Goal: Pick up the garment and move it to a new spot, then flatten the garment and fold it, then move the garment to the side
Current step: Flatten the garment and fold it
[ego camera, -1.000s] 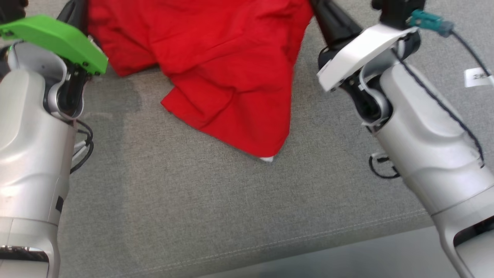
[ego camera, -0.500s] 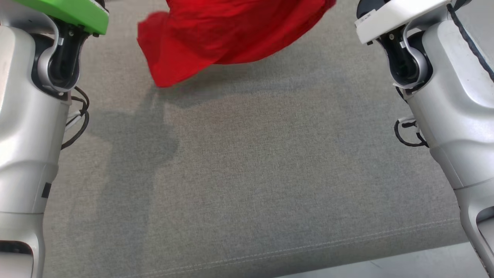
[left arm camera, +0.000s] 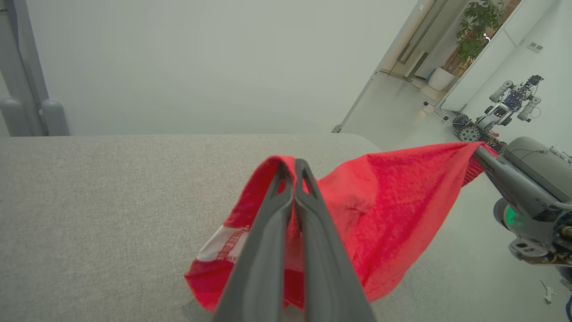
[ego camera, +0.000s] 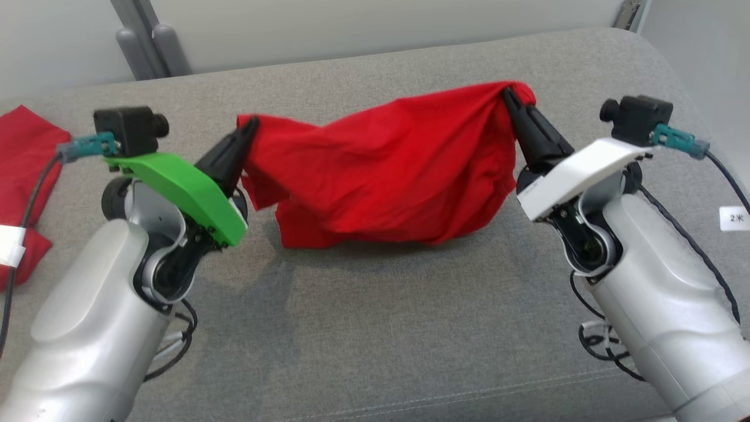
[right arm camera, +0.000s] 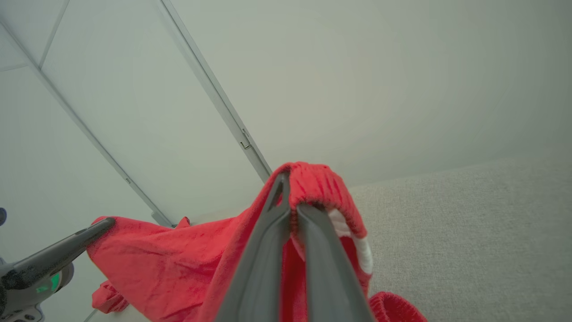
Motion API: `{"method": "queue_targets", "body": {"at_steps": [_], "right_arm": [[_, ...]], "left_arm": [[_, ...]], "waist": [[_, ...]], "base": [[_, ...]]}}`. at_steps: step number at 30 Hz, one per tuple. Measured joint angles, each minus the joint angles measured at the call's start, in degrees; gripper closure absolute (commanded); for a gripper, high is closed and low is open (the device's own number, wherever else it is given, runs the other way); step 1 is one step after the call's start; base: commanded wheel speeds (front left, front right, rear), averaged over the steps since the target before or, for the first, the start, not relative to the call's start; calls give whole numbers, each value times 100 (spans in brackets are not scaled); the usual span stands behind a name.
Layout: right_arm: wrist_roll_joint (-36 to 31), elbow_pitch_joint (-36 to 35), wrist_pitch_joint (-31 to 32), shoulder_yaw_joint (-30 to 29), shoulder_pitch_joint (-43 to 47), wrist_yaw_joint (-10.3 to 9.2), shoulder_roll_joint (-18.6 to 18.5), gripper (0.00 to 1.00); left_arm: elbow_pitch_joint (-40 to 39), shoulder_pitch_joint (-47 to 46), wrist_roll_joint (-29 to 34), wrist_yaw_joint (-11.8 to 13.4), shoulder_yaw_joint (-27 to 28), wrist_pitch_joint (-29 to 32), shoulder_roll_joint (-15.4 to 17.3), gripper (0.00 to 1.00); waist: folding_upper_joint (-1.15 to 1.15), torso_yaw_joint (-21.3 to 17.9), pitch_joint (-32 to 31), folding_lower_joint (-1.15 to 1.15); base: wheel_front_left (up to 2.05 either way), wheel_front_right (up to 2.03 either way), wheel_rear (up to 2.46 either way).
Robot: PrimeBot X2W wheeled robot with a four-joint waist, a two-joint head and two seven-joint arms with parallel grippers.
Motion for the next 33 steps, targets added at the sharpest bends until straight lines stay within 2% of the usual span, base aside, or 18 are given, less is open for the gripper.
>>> {"method": "queue_targets", "body": {"at_steps": [3,6,9,15,18,21,24,28,31,33], "right_arm": [[432,-133,365,51,510,0,-255,100],[757,-413,797,359,720,0,-400,100],[1031,-713,1115,604,821,0,-449,100],[1316,-954,1332,642,776,0,-559,100],[1382,-957,1523,662,492,0,-546,100],[1373,-889,1662,649,-164,0,-501,100],[1372,-723,1759,523,-893,0,-376,100],[1266,-449,1597,162,-1798,0,-110,100],[1239,-407,1123,-265,-2473,0,122,100],[1094,-397,784,-438,-2858,1,154,100]], "left_arm": [[-219,488,-293,0,-258,508,297,100],[-343,819,-453,0,-387,816,506,100],[-487,1013,-686,0,-416,970,605,100],[-519,1034,-846,0,-211,1024,662,100],[-390,834,-1001,0,-169,1222,669,100],[-142,328,-1107,0,36,1321,639,100],[85,-322,-938,0,174,1360,687,100],[233,-1263,-470,0,713,749,876,100],[196,-2047,-215,0,1217,65,948,100],[82,-2373,-205,0,1305,-176,937,100]], "waist": [[0,39,-97,0],[0,57,-125,0],[0,56,-106,0],[0,42,15,0],[0,34,127,0],[0,29,272,0],[0,21,442,0],[0,2,697,0],[0,-22,882,0],[0,-35,992,0]], "base": [[0,0,0],[0,0,0],[0,0,0],[0,0,0],[0,0,0],[0,0,0],[0,0,0],[0,0,0],[0,0,0],[0,0,0]]}}
